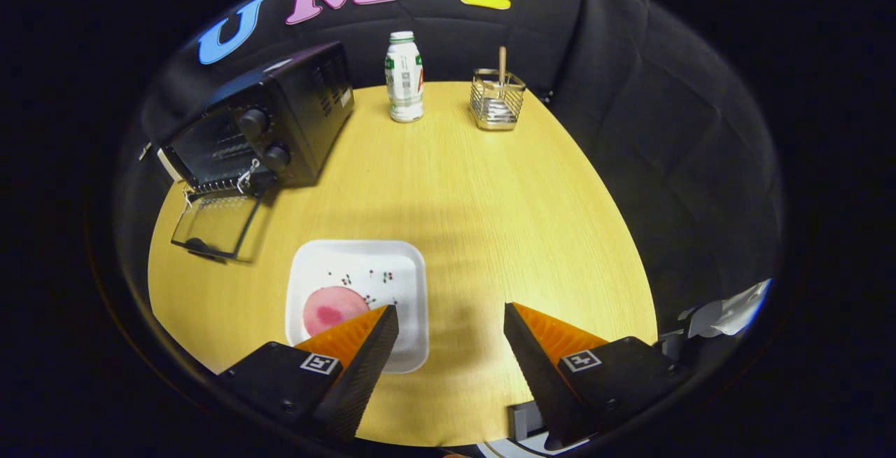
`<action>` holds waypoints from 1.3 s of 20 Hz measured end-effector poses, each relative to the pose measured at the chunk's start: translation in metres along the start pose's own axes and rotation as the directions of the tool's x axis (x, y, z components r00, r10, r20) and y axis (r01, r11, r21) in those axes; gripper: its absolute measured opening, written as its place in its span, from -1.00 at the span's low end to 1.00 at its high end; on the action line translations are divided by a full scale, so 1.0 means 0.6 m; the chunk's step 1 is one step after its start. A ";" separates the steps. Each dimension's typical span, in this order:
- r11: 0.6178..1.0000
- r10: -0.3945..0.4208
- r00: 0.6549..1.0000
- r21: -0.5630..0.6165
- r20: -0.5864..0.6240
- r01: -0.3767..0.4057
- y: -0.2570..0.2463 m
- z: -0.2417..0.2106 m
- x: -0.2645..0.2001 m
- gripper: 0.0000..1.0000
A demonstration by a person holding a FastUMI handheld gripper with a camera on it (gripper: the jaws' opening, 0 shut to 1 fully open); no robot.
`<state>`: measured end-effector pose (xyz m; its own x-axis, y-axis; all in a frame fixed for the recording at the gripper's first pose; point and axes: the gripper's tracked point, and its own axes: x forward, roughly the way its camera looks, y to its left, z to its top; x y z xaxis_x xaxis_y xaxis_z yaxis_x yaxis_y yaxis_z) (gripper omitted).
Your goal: Open the toaster oven, put the food inside, and close the toaster oven door.
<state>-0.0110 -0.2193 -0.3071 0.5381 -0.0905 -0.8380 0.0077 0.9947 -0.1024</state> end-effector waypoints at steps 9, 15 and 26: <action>0.994 0.085 0.984 -0.061 -0.157 -0.096 0.029 -0.042 0.074 0.96; 0.991 0.126 0.959 -0.003 -0.254 -0.131 0.051 -0.049 0.074 0.52; 0.949 0.310 0.877 0.173 -0.368 -0.263 0.067 -0.068 0.072 -0.89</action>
<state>-0.0216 -0.1855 -0.3692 0.1643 0.2110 -0.9636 0.0118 0.9764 0.2158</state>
